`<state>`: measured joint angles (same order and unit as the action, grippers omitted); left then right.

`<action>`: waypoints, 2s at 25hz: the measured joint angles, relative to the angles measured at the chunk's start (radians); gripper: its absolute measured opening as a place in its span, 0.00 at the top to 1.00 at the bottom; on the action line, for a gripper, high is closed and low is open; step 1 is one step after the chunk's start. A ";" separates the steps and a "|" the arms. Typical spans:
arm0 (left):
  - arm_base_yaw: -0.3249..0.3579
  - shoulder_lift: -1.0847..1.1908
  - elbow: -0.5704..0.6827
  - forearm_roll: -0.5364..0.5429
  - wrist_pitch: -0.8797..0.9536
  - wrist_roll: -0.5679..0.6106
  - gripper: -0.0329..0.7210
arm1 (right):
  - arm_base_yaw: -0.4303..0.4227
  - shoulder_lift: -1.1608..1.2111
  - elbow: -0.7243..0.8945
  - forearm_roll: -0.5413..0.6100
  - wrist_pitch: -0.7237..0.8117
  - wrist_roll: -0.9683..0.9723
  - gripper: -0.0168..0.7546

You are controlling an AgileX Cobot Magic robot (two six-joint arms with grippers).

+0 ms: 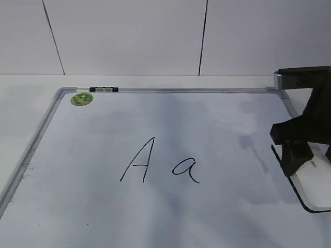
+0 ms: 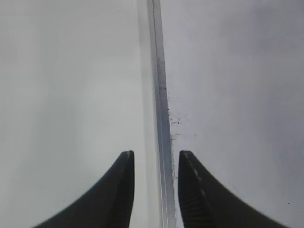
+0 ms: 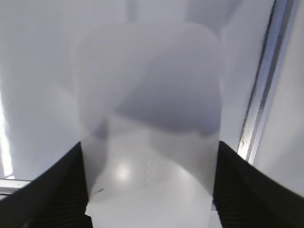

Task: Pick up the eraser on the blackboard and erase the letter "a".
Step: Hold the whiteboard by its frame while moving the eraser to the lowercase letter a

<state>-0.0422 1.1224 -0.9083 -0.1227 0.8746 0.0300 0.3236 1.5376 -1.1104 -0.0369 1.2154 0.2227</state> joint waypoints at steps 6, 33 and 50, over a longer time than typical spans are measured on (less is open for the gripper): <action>0.000 0.246 -0.129 -0.002 0.005 0.000 0.65 | 0.002 0.000 -0.004 0.009 0.002 -0.006 0.25; 0.000 0.821 -0.346 -0.055 0.051 0.000 0.65 | 0.004 0.000 -0.004 0.019 0.002 -0.019 0.25; 0.000 0.842 -0.350 -0.074 0.053 0.000 0.87 | 0.004 0.000 -0.004 0.021 0.002 -0.024 0.25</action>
<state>-0.0422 1.9639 -1.2588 -0.1972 0.9272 0.0300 0.3274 1.5376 -1.1142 -0.0156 1.2172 0.1987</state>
